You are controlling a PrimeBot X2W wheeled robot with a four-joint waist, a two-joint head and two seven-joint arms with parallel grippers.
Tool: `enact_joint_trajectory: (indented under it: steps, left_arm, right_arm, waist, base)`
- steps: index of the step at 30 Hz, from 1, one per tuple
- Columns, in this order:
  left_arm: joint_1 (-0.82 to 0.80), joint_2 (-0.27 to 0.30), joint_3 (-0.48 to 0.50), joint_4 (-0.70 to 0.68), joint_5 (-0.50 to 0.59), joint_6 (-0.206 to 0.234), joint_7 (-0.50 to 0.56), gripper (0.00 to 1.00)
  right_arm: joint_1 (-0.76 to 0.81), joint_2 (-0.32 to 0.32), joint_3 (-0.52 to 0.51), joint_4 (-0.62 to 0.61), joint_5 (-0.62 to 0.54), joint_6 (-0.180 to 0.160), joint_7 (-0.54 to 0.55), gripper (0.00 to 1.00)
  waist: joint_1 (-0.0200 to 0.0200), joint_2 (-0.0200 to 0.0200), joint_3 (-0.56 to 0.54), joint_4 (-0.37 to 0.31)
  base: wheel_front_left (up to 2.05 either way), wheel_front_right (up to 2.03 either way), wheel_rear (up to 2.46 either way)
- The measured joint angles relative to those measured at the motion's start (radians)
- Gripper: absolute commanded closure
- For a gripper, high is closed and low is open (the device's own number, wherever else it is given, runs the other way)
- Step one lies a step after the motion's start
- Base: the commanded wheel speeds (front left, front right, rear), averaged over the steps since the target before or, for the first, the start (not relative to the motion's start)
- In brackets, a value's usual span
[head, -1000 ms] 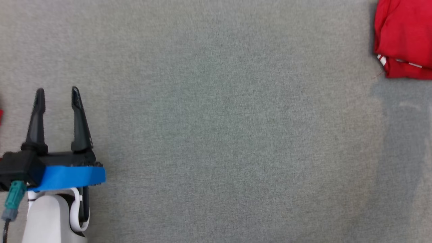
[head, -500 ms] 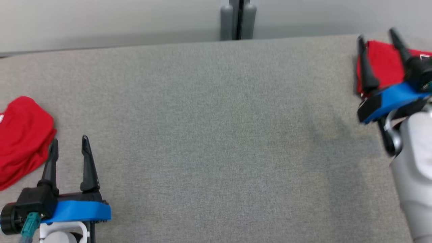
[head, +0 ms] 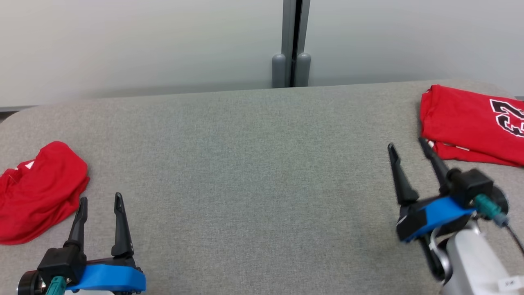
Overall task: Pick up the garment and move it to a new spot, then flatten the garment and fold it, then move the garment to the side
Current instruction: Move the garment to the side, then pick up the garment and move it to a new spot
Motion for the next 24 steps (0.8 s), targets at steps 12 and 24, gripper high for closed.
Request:
enact_joint_trajectory:
  steps: [12,24]
  left_arm:
    - [0.029,-0.005,-0.017,0.013,0.000,0.005,0.000,0.00]
    - [0.037,0.001,-0.035,0.013,0.000,0.010,0.000,0.00]
  right_arm:
    - [0.204,0.100,-0.059,-0.193,-0.027,0.000,0.058,0.00]
    - [0.312,0.123,-0.110,-0.330,-0.056,0.000,0.129,0.00]
  waist:
    - [0.0001,0.0000,-0.050,-0.016]
    - [0.0002,0.0000,-0.064,-0.005]
  base:
    - [0.00,0.00,0.00]
    - [0.00,0.00,0.00]
